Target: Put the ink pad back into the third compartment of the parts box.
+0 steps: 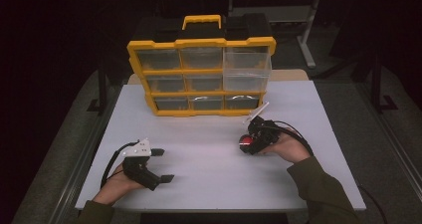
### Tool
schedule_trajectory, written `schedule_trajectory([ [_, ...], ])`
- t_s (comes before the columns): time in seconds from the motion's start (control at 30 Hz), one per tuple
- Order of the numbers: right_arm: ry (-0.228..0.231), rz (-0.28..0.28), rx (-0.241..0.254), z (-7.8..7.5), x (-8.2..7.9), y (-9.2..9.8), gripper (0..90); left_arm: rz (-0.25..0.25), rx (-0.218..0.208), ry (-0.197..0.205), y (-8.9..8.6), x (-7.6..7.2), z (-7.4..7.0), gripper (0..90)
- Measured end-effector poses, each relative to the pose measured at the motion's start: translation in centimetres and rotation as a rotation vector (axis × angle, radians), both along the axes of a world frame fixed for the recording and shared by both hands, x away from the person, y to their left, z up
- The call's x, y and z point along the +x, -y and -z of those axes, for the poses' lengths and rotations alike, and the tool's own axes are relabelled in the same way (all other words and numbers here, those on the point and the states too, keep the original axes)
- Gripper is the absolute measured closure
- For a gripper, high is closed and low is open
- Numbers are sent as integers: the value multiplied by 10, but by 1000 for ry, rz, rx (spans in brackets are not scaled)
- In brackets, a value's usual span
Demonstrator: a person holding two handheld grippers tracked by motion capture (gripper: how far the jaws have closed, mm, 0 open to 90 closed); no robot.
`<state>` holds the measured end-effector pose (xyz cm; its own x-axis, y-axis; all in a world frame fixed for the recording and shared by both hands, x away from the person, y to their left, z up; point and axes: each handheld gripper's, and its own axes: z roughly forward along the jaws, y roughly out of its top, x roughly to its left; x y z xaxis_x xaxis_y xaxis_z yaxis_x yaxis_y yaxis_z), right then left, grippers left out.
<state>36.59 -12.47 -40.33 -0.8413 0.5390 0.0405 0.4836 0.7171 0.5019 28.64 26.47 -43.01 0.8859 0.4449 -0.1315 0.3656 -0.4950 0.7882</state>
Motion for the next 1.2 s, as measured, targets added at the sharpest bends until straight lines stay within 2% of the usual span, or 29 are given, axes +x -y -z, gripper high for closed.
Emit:
schedule_trajectory([
  [0.23,-2,23,16,-5,2,13,287,2,3,0,1,0,0,0],
  [0.5,-19,40,12,-10,4,27,287,1,5,1,0,0,1,0],
  [0.7,-25,69,37,-20,5,45,287,-2,7,2,0,0,0,0],
  [0.87,-19,68,29,-28,6,50,287,-1,7,2,0,0,0,0],
  [1.2,-16,70,46,-45,9,62,287,-3,8,2,0,0,1,0],
])
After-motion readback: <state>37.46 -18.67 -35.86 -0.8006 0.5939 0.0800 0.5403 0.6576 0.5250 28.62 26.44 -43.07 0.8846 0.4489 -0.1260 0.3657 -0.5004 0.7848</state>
